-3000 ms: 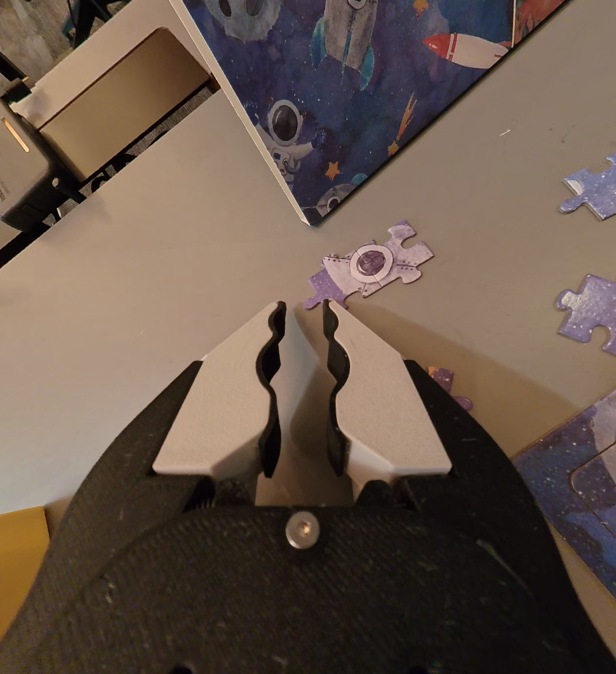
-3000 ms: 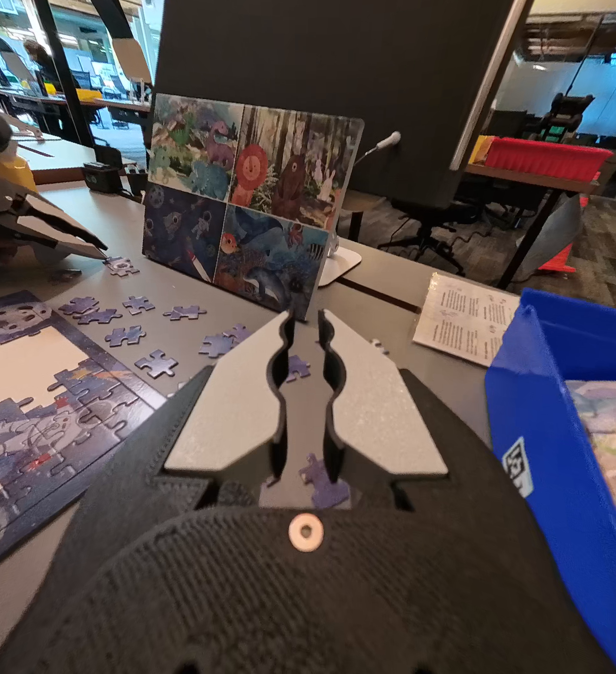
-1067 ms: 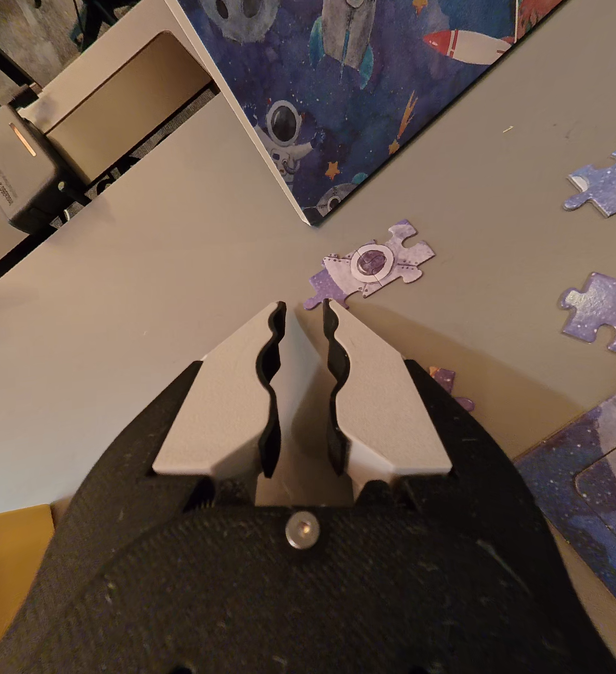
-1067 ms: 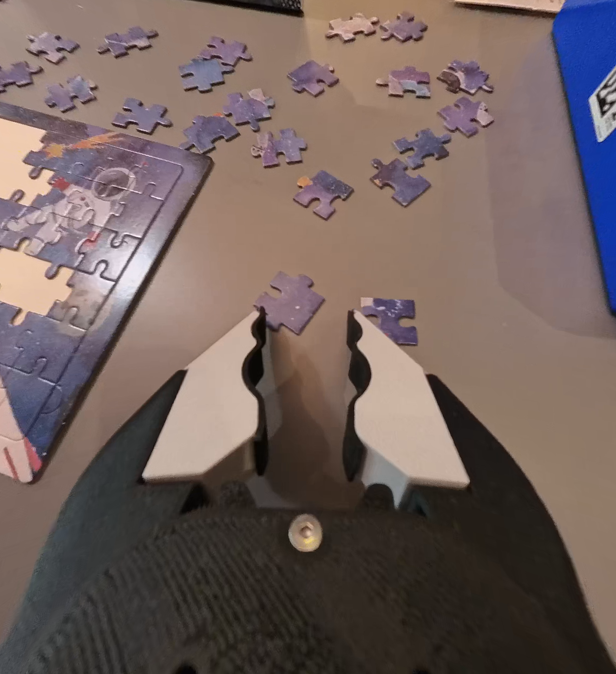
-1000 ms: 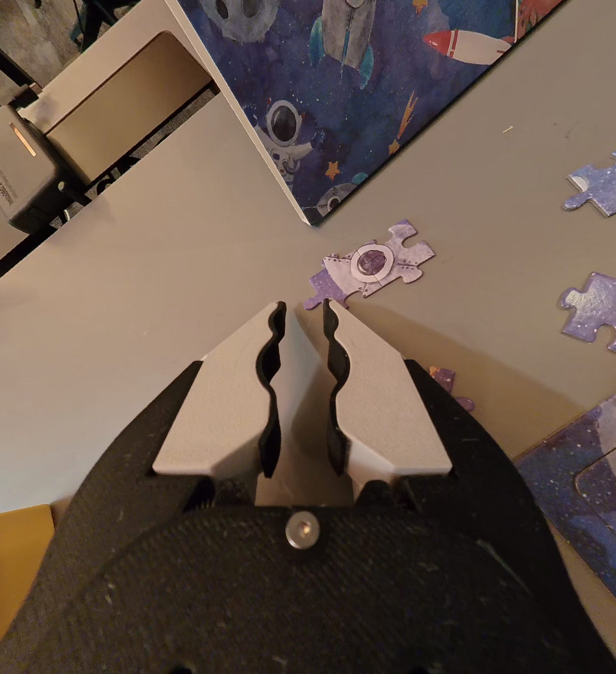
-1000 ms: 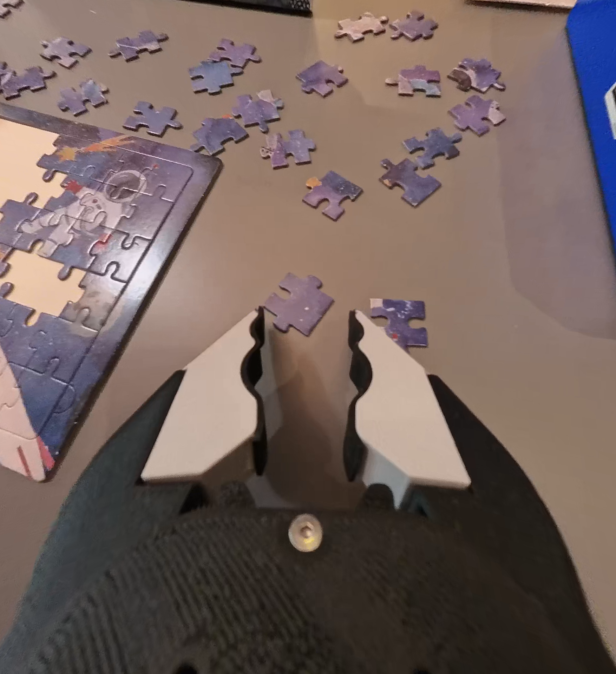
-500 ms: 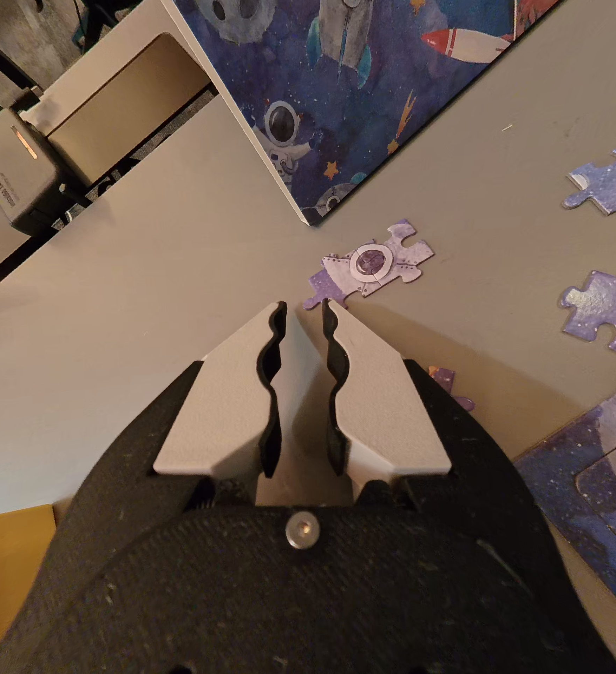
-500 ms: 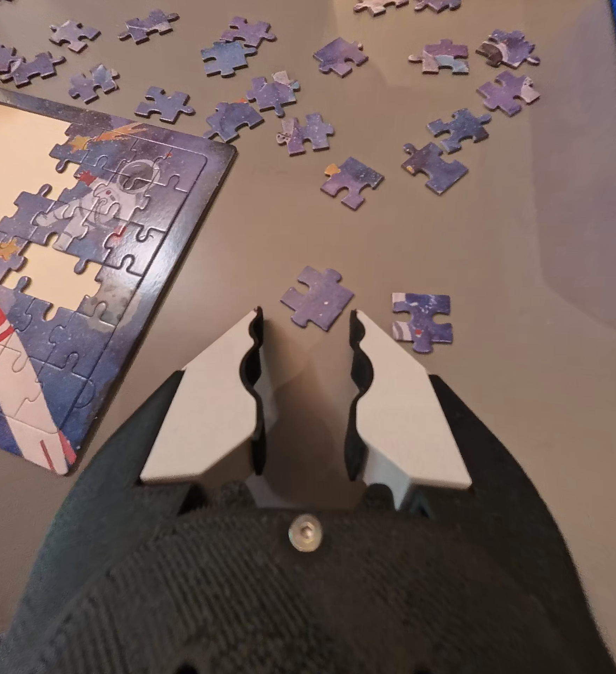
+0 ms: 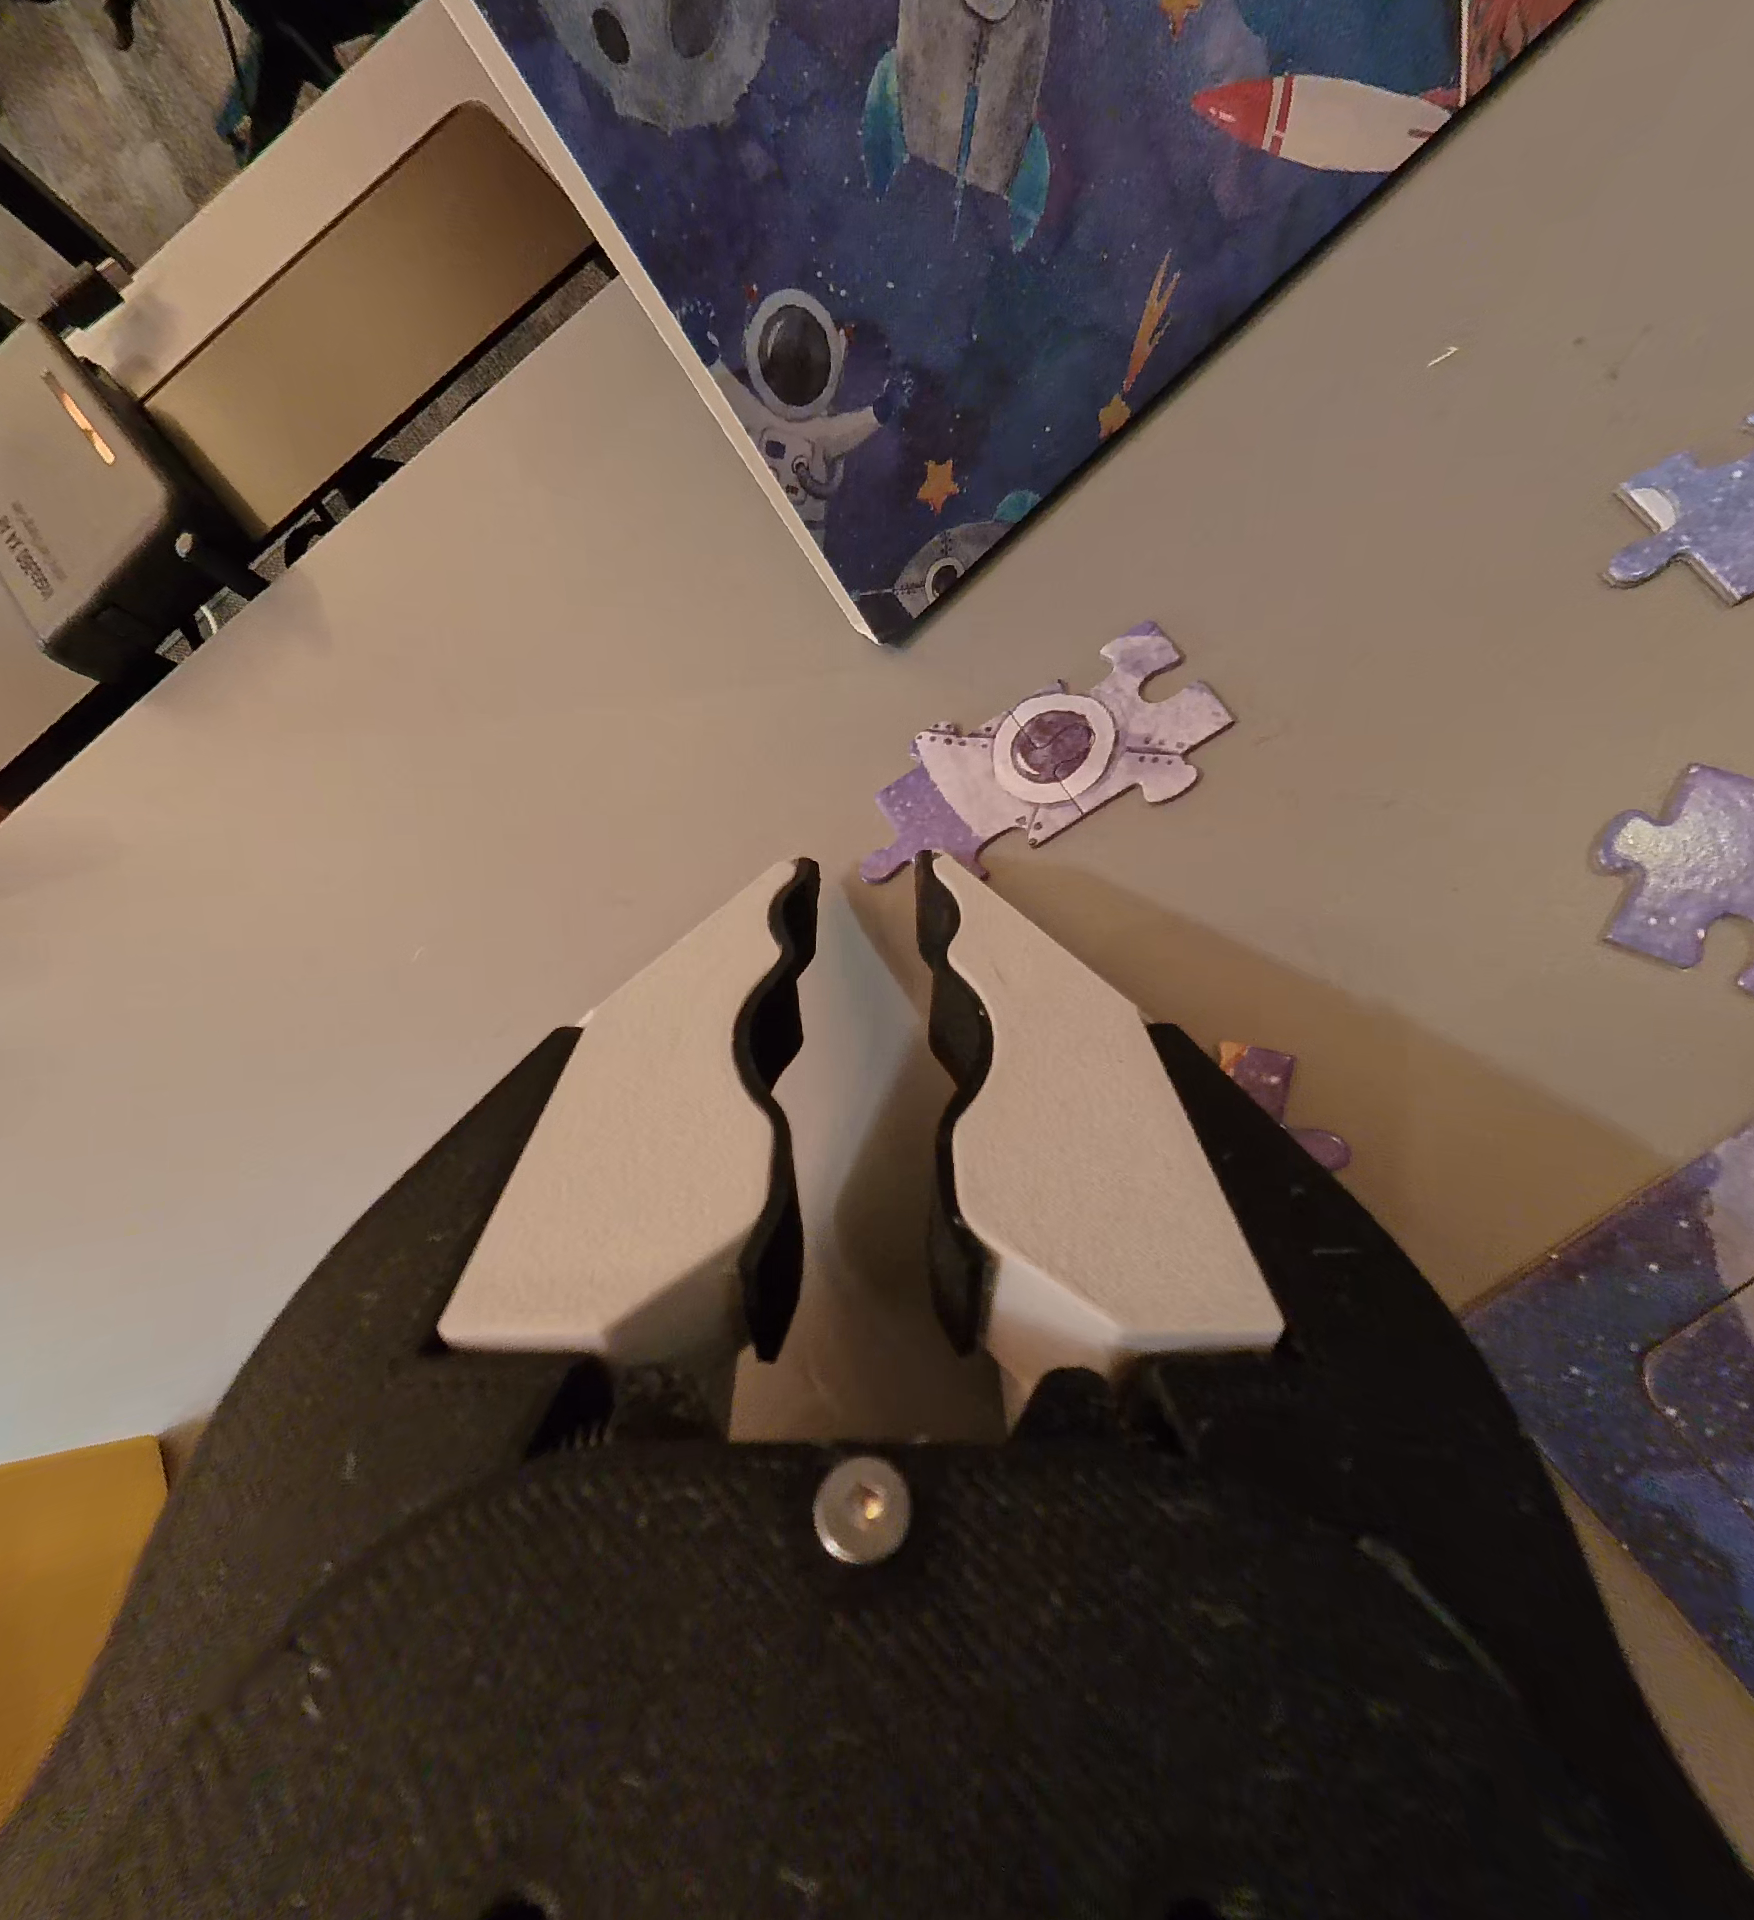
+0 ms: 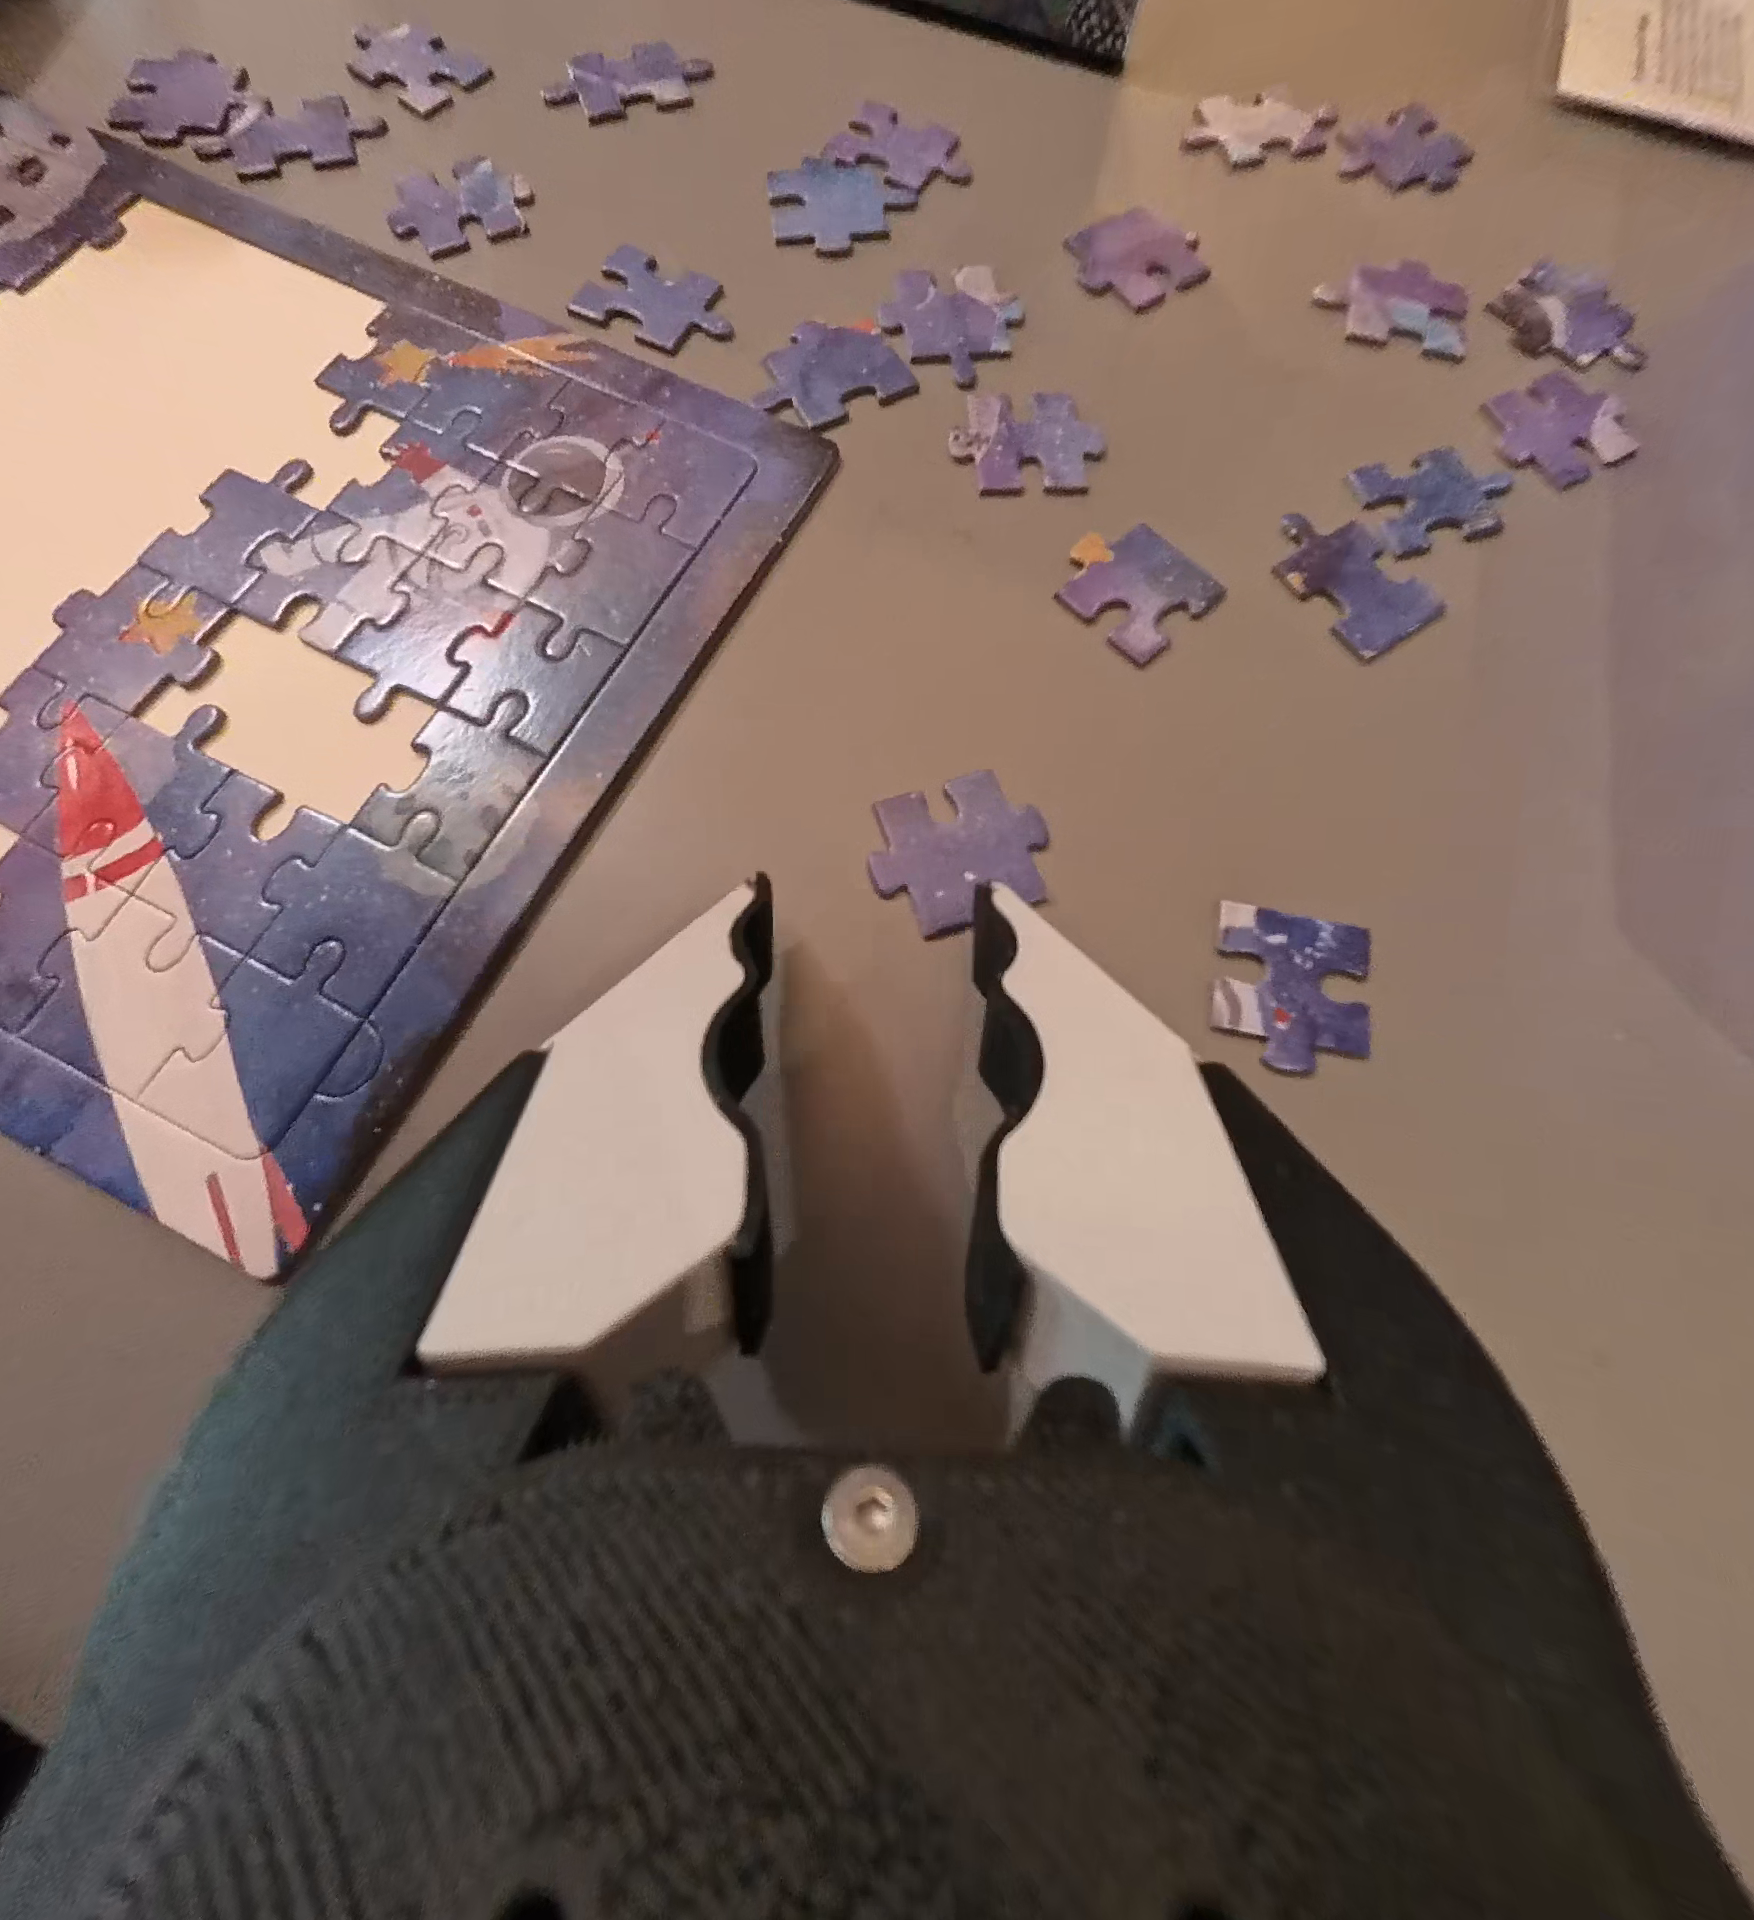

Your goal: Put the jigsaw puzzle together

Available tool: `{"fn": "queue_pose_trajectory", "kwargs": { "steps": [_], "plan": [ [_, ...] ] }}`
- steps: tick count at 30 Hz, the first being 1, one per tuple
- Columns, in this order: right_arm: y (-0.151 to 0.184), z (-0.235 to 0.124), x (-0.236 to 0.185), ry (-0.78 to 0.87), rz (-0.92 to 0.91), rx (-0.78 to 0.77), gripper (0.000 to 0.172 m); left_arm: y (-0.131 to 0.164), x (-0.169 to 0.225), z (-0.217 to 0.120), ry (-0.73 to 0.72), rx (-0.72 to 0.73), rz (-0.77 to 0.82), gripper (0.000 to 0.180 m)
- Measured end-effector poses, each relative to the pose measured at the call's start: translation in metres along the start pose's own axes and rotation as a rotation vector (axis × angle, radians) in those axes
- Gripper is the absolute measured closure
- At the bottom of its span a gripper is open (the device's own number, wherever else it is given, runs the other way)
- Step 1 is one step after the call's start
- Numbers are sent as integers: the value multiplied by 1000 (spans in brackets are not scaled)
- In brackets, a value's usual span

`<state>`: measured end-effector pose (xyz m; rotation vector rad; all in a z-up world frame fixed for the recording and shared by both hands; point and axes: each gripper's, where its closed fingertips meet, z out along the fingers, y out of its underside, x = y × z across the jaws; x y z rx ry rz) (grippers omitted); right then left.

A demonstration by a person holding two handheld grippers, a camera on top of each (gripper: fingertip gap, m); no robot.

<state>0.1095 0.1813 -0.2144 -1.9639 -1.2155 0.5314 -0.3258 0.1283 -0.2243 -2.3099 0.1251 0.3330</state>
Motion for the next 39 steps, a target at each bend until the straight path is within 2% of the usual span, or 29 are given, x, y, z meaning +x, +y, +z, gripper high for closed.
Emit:
{"fn": "queue_pose_trajectory", "kwargs": {
  "steps": [10, 15, 21, 31, 34, 39],
  "plan": [
    [1, 1, 12, -5, 26, 18, 129, 0, 0, 0, -6, 0, 7, 161],
    [7, 7, 9, -33, -1, -32, 120, 0, 0, 0, -8, 1, 10, 161],
    [6, 11, 9, -77, -15, -41, 119, 0, 0, 0, -4, 0, 3, 161],
    [7, 7, 1, -108, -16, -38, 127, 0, 0, 0, -2, 0, 0, 160],
    [6, 5, -7, -164, -11, -29, 136, 0, 0, 0, -3, 0, 1, 160],
    [-5, 3, 2, -135, -47, 31, 135, 0, 0, 0, -3, 0, 1, 160]
  ]
}}
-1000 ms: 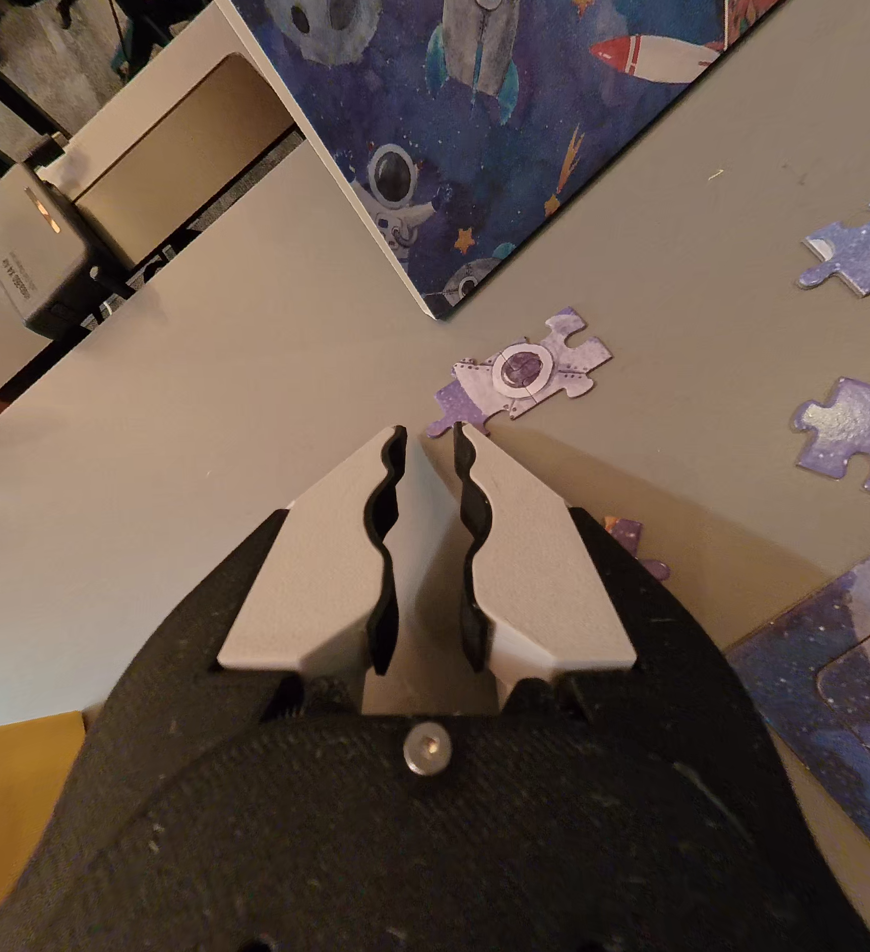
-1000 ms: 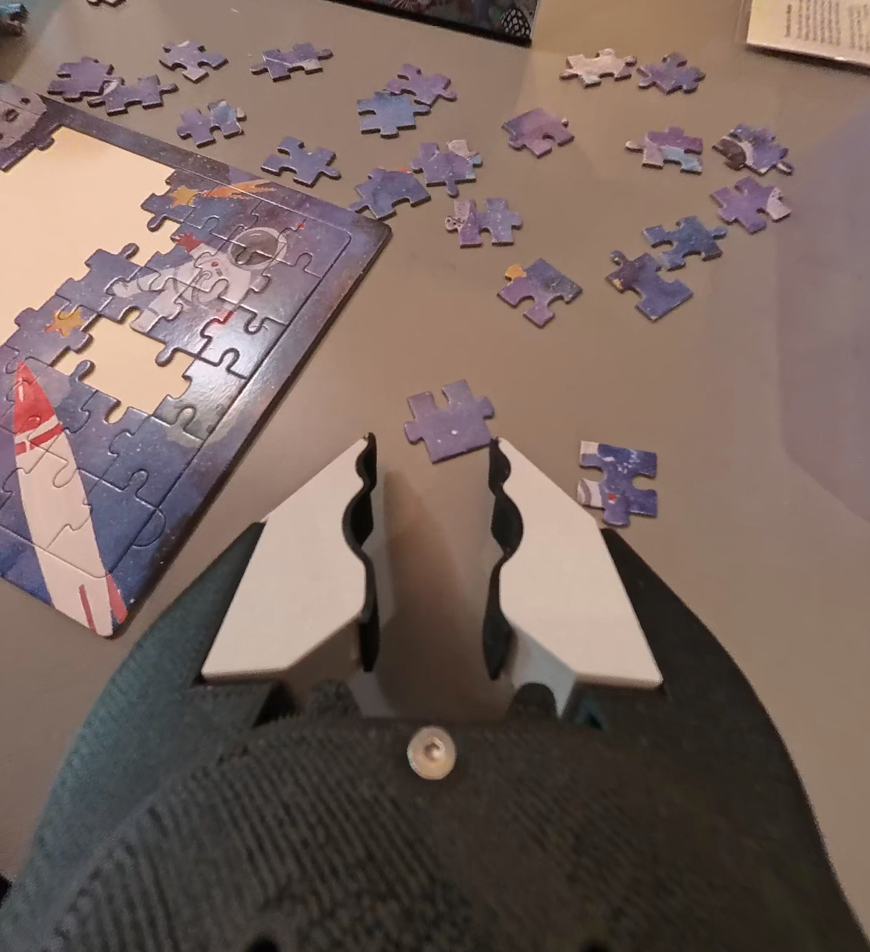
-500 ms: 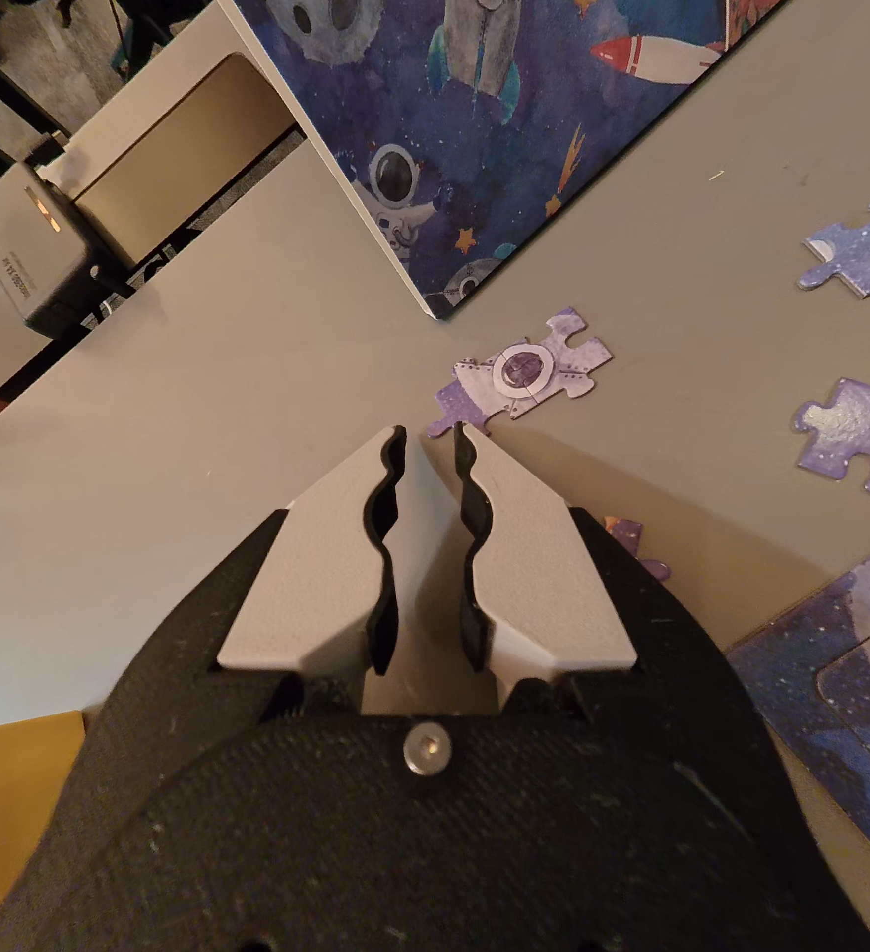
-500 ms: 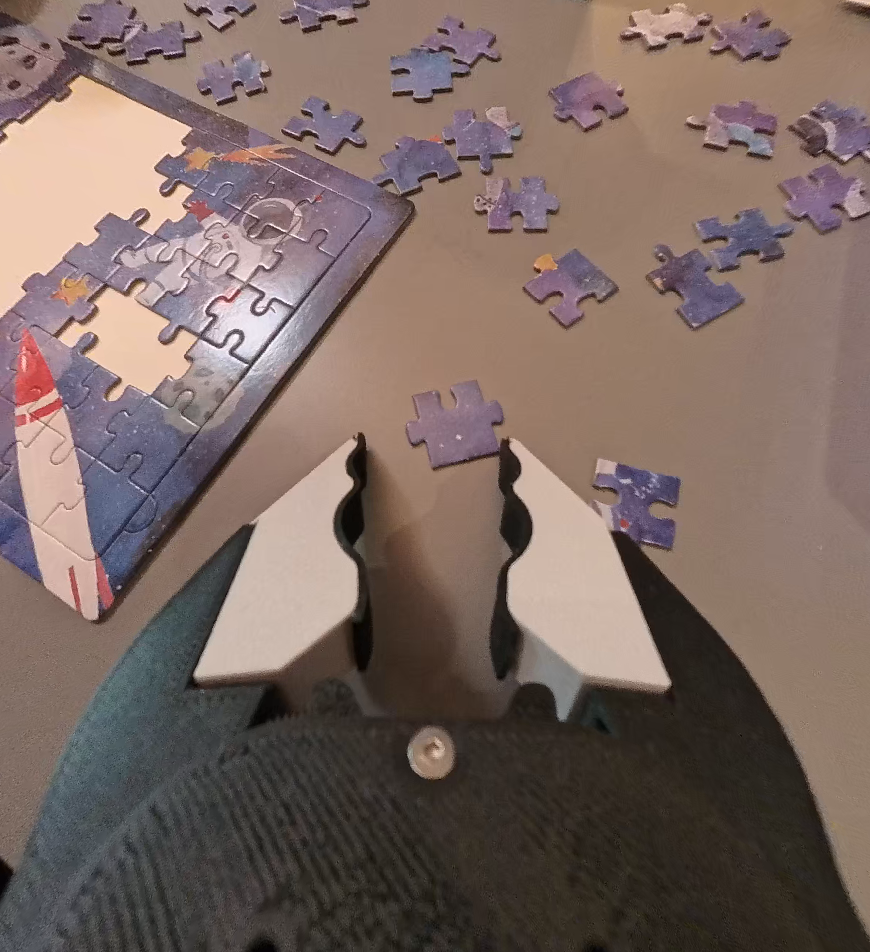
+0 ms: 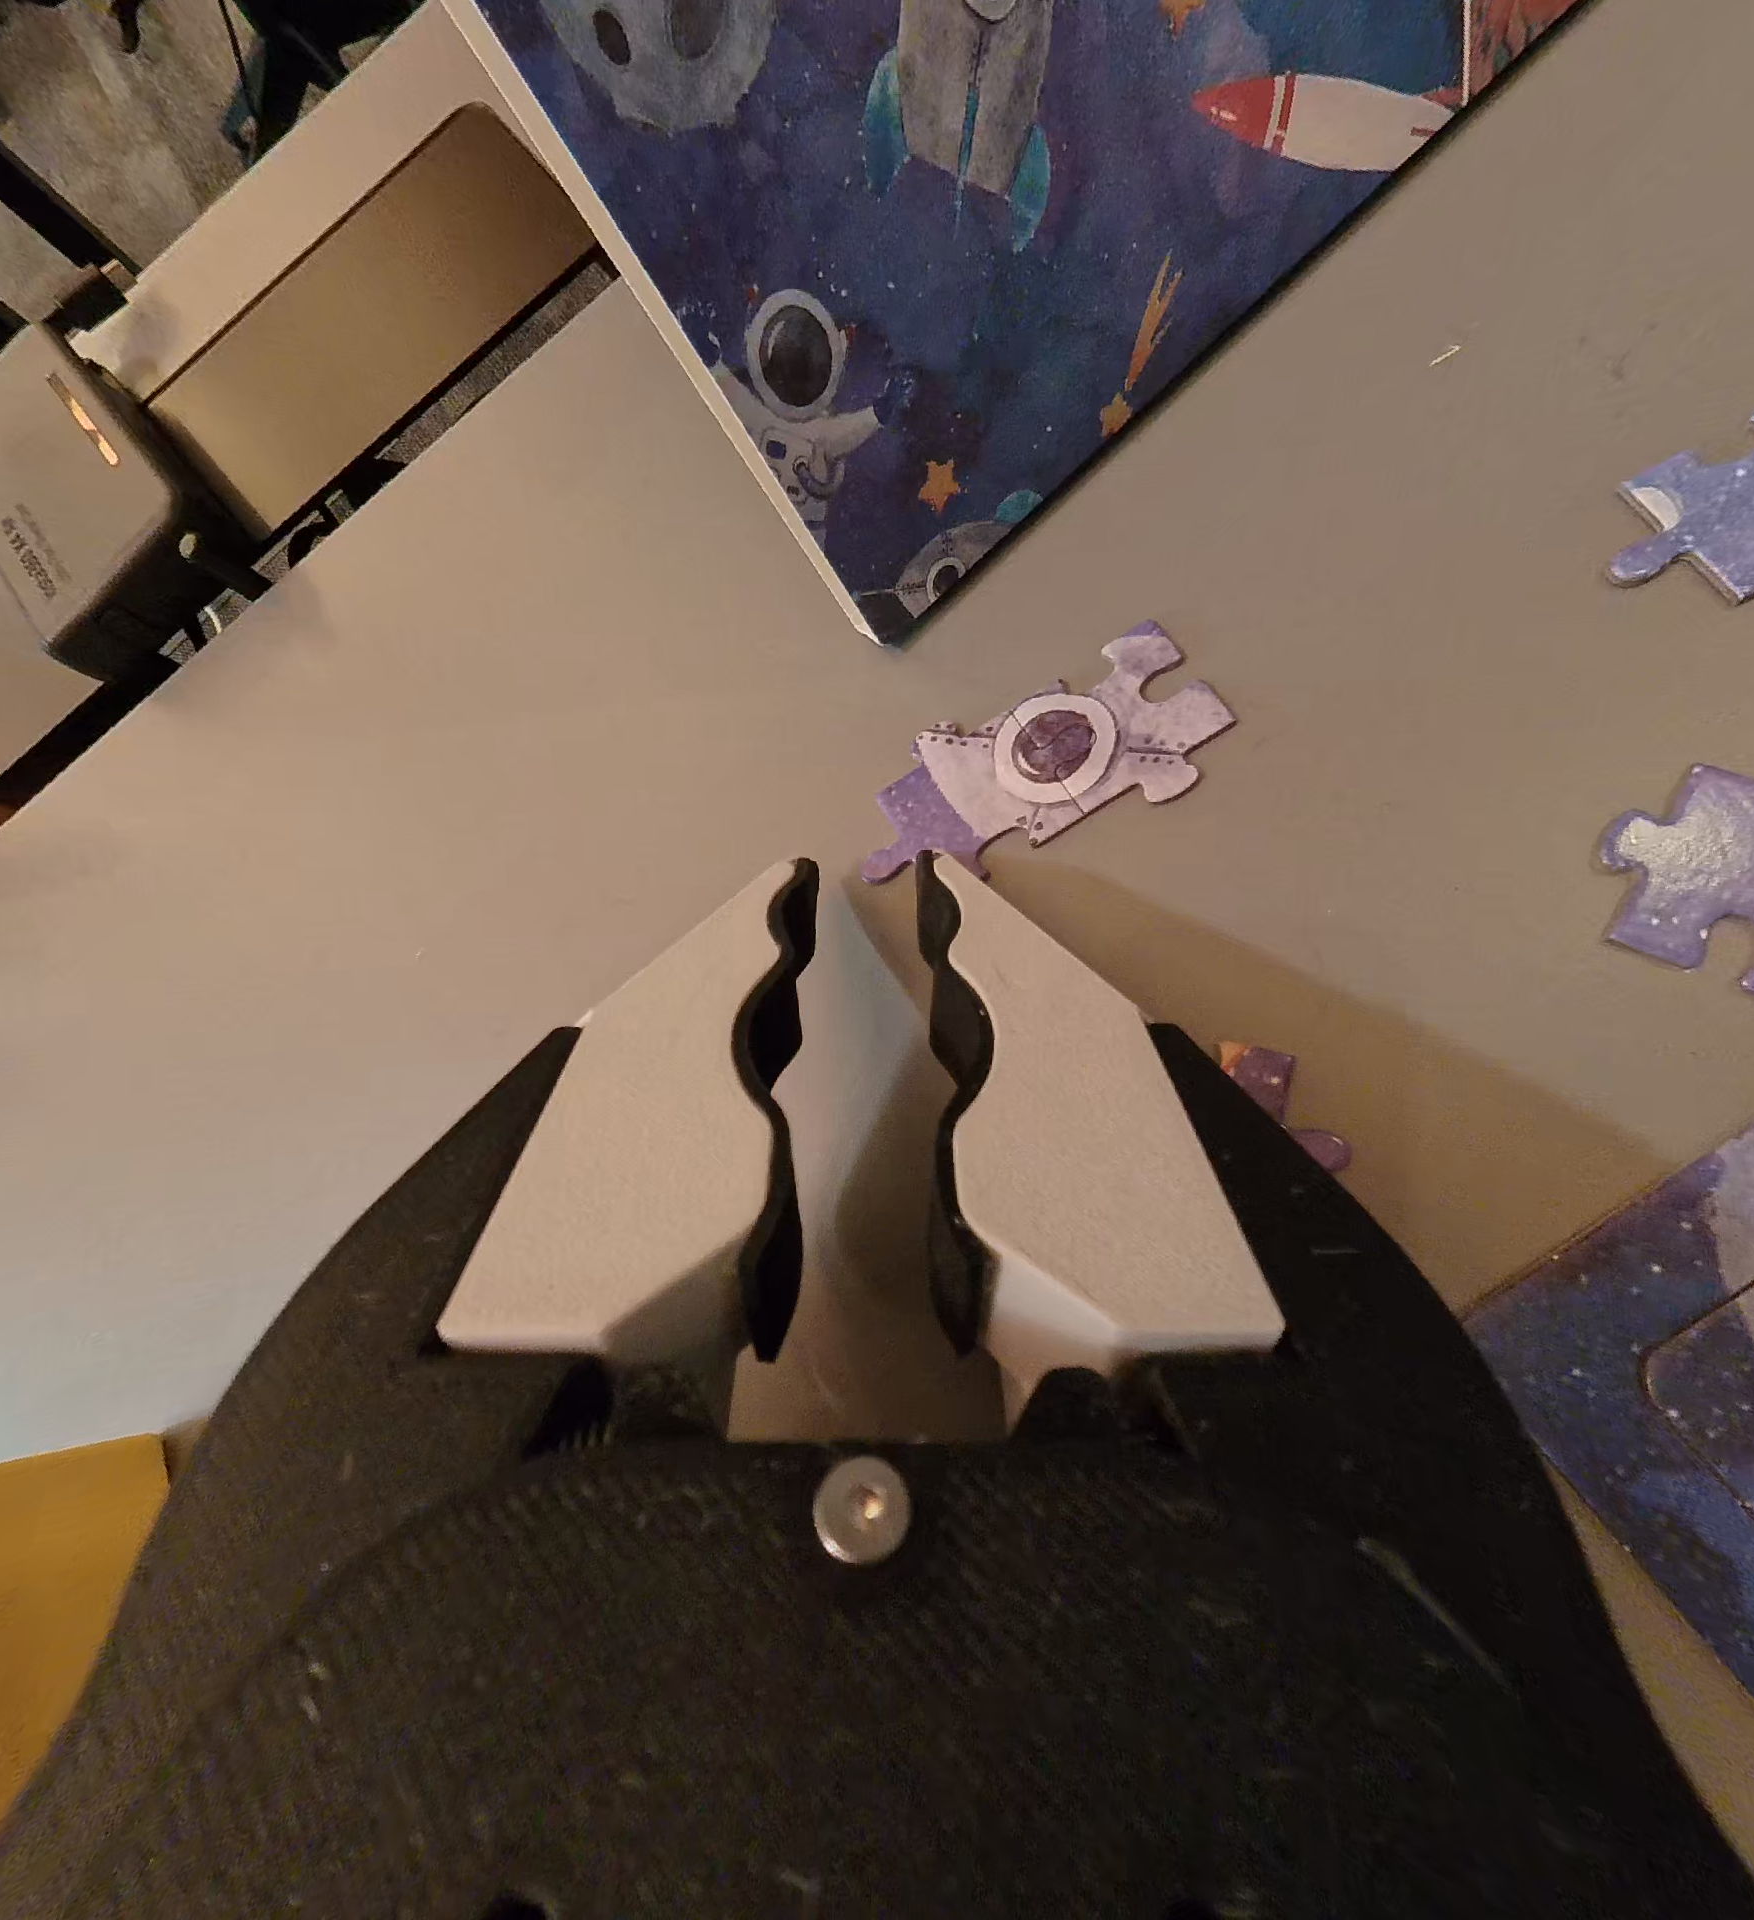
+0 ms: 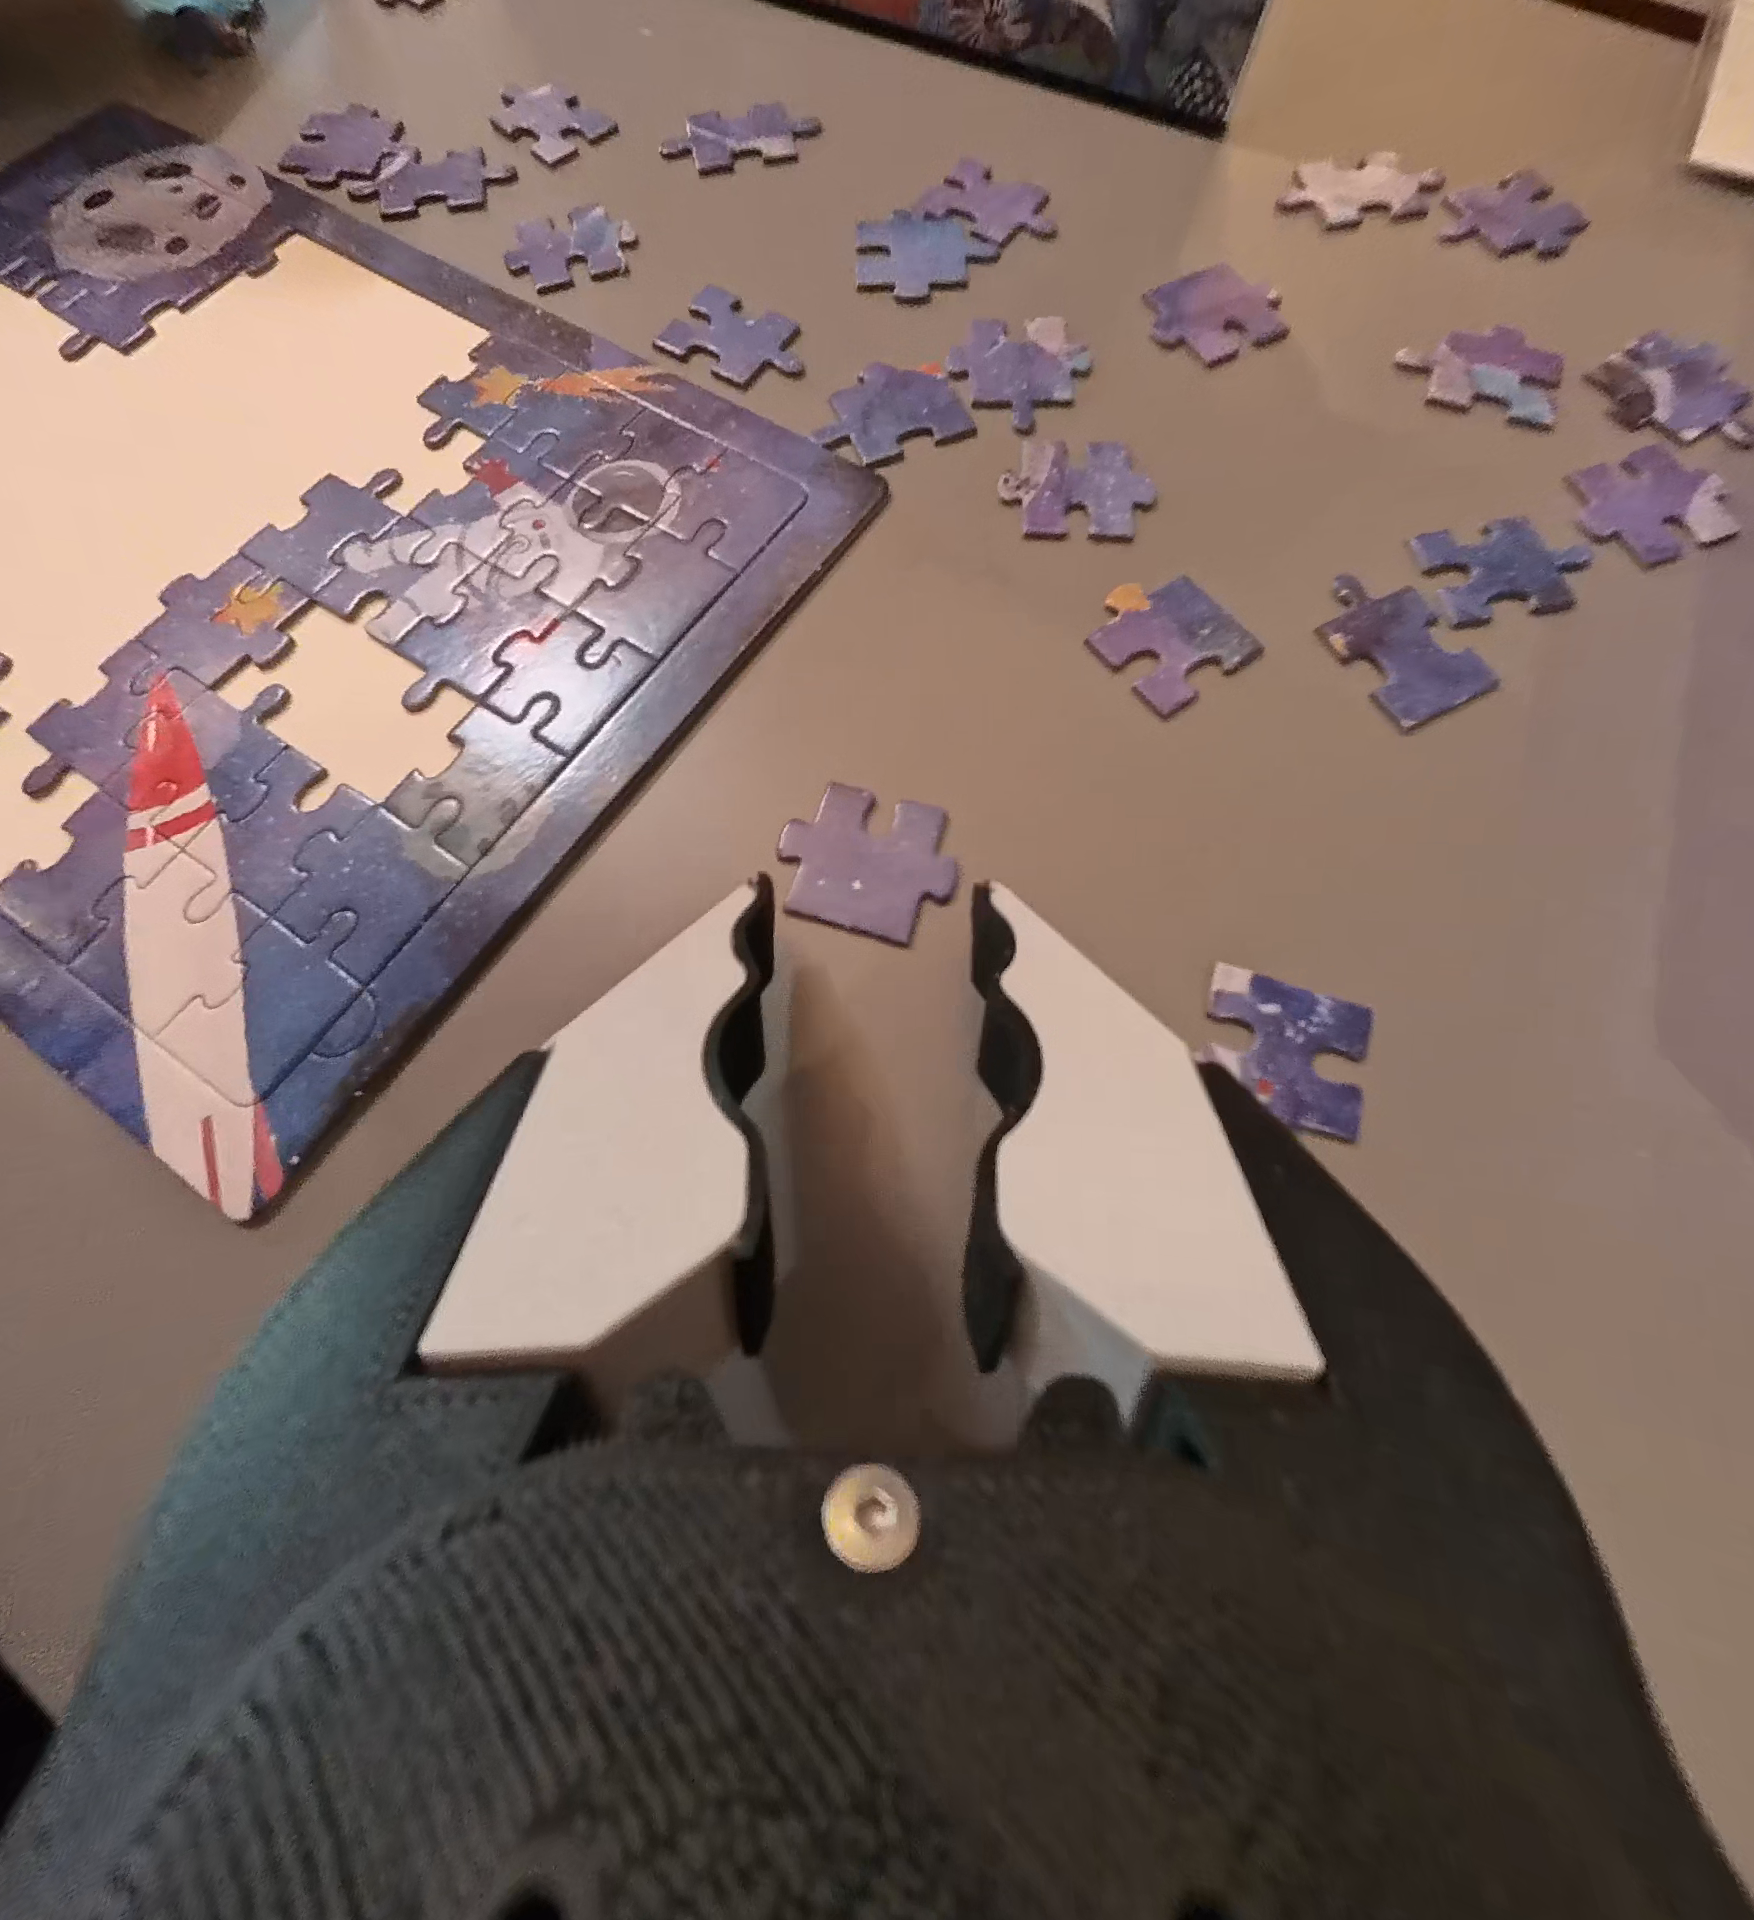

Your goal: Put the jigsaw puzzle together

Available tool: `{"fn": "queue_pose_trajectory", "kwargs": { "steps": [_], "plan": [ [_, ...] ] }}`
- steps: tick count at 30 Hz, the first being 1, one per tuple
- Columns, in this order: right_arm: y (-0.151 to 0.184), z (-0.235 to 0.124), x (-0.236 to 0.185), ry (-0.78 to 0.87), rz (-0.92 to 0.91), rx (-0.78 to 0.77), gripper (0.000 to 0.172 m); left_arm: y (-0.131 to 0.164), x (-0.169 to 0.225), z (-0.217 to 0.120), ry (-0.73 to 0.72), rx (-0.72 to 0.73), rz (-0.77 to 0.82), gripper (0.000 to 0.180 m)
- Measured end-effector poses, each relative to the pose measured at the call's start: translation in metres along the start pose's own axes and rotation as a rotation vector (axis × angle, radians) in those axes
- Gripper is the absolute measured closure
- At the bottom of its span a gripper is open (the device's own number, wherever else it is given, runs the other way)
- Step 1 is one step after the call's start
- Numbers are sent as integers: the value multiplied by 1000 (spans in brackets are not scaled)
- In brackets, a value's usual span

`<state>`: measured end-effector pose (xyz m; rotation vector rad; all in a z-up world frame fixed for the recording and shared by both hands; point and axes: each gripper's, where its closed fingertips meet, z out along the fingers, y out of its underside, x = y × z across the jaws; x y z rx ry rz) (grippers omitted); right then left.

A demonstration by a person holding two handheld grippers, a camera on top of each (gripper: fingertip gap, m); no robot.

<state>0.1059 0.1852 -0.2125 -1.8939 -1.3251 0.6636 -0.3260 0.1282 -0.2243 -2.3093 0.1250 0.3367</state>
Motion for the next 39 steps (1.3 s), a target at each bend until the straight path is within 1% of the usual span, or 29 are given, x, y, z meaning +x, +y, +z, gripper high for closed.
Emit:
{"fn": "queue_pose_trajectory", "kwargs": {
  "steps": [3, 6, 10, 12, 14, 16, 19, 33, 39],
  "plan": [
    [-3, 2, 4, -2, -64, 10, 128, 0, 0, 0, 0, 0, 0, 160],
    [-3, 7, 3, -51, -140, -3, 122, 0, 0, 0, 0, 0, 1, 161],
    [0, 13, -5, -173, -179, -39, 121, 0, 0, 0, -1, 0, 2, 161],
    [5, 15, -8, -210, -193, -71, 120, 0, 0, 0, -2, 0, 3, 161],
    [5, 15, -10, -229, -203, -71, 124, 0, 0, 0, -1, 0, 3, 161],
    [5, 15, -10, -237, -207, -71, 126, 0, 0, 0, -1, 0, 3, 161],
    [5, 14, -13, -246, -216, -69, 139, 0, 0, 0, 0, 0, 2, 161],
    [7, 10, -9, -211, -205, -63, 140, 0, 1, 0, -2, 0, 9, 162],
    [2, 6, -8, -197, -189, -23, 141, 0, 1, 0, -3, 0, 10, 162]
  ]
}}
